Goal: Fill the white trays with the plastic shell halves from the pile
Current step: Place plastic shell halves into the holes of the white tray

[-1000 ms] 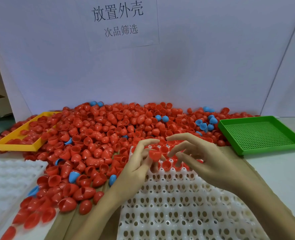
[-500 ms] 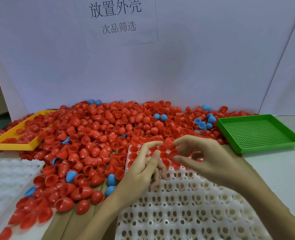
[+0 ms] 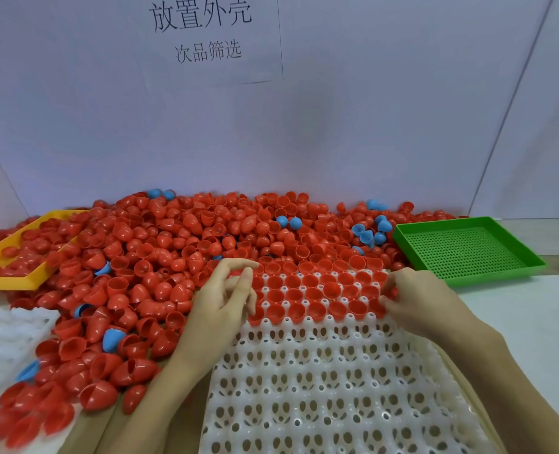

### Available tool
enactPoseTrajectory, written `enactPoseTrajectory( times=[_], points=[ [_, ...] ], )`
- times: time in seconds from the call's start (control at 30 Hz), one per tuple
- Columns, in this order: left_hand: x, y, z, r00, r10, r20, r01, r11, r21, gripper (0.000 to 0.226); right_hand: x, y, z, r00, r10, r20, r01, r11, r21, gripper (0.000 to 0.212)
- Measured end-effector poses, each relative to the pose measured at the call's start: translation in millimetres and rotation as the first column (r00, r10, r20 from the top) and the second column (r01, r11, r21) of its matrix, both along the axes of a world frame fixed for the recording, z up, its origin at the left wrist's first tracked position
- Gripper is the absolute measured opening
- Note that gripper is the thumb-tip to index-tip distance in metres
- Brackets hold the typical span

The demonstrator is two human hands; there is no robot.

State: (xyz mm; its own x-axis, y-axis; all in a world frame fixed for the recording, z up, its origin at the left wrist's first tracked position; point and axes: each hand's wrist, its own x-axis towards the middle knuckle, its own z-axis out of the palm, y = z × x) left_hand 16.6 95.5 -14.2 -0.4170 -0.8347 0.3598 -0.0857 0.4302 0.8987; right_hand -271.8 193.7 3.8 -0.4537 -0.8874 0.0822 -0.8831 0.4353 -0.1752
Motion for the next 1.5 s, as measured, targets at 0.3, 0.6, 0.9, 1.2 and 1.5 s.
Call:
enactPoseTrajectory(
  times=[0.3, 0.6, 0.9, 1.2, 1.5],
  points=[
    [31.2, -36.3, -23.9, 0.476, 0.653, 0.589, -0.318, 0.752, -0.577, 0.044, 8.0, -1.6, 9.3, 0.997, -0.006, 0.072, 0.02, 0.979, -0.2, 0.021],
    [43.4, -58.2, -36.1, 0.469, 0.533, 0.704, -0.238, 0.844, -0.481, 0.031, 19.7, -5.6, 5.6, 0.993, 0.059, 0.1, -0.038, 0.979, -0.2, 0.019],
    [42.7, -52.0, -26.5, 0.594, 0.592, 0.545, -0.292, 0.79, -0.539, 0.02, 23.6, -6.4, 6.1, 0.987, 0.1, 0.126, -0.066, 0.966, -0.25, 0.018],
    [23.0, -67.7, -21.8, 0.679, 0.539, 0.498, -0.227, 0.8, -0.555, 0.026, 26.1, -7.0, 5.1, 0.985, 0.115, 0.132, -0.079, 0.965, -0.249, 0.019],
    [-17.2, -143.1, -9.5, 0.591, 0.345, 0.729, -0.003, 0.905, -0.426, 0.038, 27.3, -7.2, 2.2, 0.984, 0.131, 0.124, -0.096, 0.963, -0.253, 0.02]
  ],
)
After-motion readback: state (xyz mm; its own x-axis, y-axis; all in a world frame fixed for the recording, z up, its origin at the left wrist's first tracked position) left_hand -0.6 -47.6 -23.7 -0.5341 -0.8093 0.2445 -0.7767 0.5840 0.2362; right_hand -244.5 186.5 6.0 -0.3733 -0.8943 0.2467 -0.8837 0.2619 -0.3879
